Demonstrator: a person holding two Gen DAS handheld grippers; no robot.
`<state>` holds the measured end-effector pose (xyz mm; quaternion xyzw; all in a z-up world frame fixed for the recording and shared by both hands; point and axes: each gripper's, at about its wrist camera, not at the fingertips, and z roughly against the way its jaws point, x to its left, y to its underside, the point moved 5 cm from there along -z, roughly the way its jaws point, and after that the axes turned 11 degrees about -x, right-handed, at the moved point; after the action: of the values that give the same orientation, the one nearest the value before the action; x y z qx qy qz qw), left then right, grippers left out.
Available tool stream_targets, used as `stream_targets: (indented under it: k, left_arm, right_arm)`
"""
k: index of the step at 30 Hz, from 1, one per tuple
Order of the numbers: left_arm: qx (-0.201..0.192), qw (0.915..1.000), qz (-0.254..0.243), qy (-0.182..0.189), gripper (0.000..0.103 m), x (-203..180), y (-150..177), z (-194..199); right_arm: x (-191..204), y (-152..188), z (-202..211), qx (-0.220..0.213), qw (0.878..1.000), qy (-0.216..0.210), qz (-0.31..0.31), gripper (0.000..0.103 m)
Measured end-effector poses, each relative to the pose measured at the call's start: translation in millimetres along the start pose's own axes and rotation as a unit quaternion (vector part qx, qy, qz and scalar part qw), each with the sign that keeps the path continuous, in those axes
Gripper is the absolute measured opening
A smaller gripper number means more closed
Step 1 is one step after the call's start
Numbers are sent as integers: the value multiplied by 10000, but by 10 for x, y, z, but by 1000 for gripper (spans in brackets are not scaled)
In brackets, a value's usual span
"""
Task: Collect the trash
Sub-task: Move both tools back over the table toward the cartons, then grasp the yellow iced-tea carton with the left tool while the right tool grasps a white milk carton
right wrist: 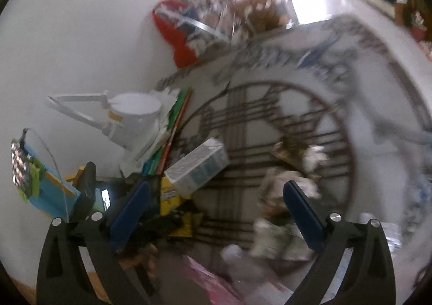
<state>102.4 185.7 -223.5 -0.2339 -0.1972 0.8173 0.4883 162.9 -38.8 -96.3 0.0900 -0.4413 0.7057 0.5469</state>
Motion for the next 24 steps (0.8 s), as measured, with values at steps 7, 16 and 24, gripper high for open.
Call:
stream_targets:
  k: [7,16,24]
  left_arm:
    - [44,9993,273,264,87,9,32,31]
    - [229,9975,518,420,87,2,134,-1]
    - [122,9985,418,329,76,-17,162,14]
  right_arm:
    - [45,113,-1254,1246,9852,-302,-1135,96]
    - [60,310,-1968,1871,9674,-314,-1679,74]
    - [-6,222,-1554,1605,9734,-782,-1438,39]
